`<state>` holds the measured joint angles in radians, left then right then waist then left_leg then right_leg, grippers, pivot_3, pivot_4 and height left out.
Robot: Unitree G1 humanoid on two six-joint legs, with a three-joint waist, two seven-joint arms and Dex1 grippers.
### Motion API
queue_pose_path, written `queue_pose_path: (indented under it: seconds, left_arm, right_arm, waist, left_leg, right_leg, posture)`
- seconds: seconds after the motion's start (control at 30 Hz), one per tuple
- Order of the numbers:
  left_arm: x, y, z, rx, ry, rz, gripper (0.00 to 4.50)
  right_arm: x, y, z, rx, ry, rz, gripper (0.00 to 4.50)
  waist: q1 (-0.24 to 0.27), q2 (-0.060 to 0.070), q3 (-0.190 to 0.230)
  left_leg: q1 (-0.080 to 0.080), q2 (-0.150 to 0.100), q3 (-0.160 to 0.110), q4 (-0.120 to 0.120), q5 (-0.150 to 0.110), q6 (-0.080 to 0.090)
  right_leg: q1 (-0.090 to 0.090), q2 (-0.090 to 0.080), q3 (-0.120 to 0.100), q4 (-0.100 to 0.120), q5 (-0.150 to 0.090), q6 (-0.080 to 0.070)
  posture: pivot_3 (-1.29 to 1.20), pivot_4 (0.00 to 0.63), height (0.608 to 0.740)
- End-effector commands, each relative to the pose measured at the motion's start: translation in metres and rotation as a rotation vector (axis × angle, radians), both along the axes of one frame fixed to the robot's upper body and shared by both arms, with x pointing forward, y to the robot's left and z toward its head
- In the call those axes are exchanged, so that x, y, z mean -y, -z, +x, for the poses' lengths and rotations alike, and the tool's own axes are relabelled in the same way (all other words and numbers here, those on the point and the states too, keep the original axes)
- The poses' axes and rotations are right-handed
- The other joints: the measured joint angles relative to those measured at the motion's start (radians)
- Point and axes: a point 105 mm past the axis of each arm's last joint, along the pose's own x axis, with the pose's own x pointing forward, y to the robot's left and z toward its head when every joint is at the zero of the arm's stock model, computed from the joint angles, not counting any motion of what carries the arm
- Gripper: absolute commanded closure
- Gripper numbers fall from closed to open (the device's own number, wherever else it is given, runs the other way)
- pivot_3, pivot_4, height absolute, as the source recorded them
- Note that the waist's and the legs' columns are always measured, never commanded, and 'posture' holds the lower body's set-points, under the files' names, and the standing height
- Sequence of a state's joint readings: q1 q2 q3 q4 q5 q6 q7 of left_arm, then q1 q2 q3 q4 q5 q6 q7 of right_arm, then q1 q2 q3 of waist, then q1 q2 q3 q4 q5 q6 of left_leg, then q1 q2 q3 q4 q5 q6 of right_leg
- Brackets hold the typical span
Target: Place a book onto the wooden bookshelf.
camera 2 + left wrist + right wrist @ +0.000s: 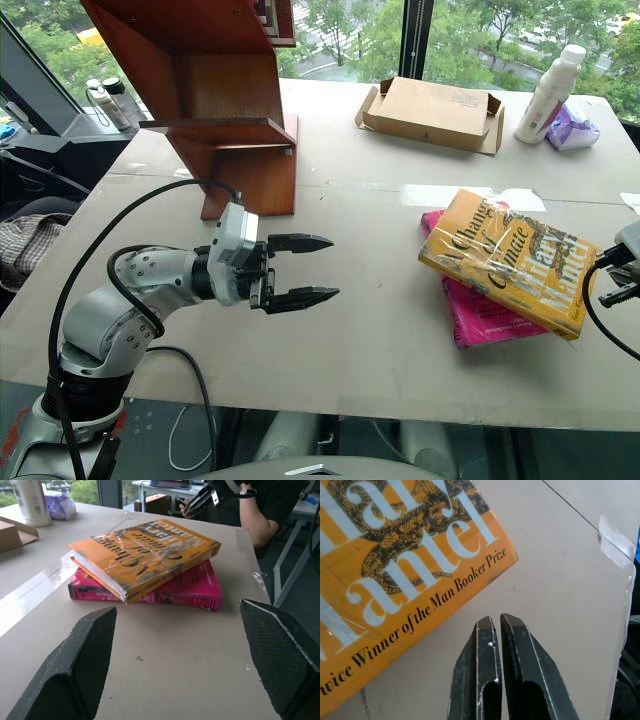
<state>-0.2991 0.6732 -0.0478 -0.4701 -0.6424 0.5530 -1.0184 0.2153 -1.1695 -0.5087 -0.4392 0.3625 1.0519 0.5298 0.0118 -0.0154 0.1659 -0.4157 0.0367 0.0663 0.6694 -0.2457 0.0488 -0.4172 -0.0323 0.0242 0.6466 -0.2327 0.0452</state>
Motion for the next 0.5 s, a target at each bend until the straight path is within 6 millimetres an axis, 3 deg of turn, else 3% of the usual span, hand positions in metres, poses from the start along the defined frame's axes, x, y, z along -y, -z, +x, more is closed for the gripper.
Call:
queue_pose_path:
  seconds: [0.03,0.3,0.5]
  left_arm:
    - [0.004,-0.002,-0.007,0.029,0.016,-0.003,0.47]
    - [0.006,0.001,-0.009,0.014,0.02,-0.01,0.47]
    - [0.01,-0.001,-0.008,0.015,0.03,-0.024,0.47]
  right_arm:
    - [0.001,0.004,0.005,-0.007,-0.016,-0.018,4.48]
    - [0.002,0.021,0.025,-0.068,-0.069,-0.032,4.48]
    - [-0.015,0.032,0.055,-0.084,-0.13,0.071,4.48]
  waist:
    - [-0.002,0.0,0.0]
    - [-0.004,0.0,0.0]
    - [-0.013,0.0,0.0]
  left_leg:
    - [0.0,0.0,0.0,0.0,0.0,0.0]
    - [0.001,0.0,0.001,0.0,0.0,0.0]
    - [0.001,0.0,0.002,0.0,0.0,0.0]
  right_leg:
    - [0.0,0.0,0.0,0.0,0.0,0.0]
    - [0.0,0.001,0.001,0.0,0.0,0.0]
    - [0.0,0.001,0.002,0.0,0.002,-0.003]
  posture:
    - [0.0,0.15,0.74]
    - [0.0,0.15,0.74]
    - [0.0,0.15,0.74]
